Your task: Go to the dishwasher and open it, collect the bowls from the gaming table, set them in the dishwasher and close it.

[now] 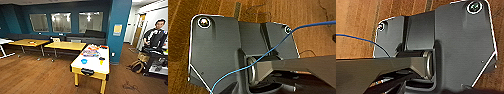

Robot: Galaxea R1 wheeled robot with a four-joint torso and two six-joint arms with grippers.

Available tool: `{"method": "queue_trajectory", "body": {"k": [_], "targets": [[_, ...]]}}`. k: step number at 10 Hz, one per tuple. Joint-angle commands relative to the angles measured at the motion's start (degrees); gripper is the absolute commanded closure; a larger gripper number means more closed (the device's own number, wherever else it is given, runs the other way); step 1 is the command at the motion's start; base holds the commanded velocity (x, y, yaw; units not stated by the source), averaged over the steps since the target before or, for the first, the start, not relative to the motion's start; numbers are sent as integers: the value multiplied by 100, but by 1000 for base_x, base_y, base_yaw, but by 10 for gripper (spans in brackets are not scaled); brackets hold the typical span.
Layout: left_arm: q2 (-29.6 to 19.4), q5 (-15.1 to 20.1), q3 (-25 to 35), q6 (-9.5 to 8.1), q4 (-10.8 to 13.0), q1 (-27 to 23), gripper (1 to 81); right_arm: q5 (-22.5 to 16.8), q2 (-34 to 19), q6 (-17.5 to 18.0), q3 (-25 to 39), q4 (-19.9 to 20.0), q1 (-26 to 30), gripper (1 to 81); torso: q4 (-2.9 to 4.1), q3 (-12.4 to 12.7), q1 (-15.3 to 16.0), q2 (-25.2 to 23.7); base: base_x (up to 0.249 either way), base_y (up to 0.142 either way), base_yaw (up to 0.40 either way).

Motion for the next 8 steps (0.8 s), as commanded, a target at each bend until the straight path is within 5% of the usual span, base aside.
{"method": "queue_trajectory", "body": {"k": [1,4,6,8], "targets": [[-56,245,62,30,53,-211,10,-265,-15,-12,35,12,215,10,0,0,0,0,0,0,-298],[-65,245,62,31,45,-211,10,-265,-7,-12,43,12,224,10,0,0,0,0,0,0,-295],[-56,245,62,30,10,-211,10,-265,-6,-12,34,12,215,10,0,0,0,0,0,-132,0],[-56,236,62,39,-8,-211,10,-265,-6,-12,34,12,232,10,2,0,0,0,0,0,0]]}}
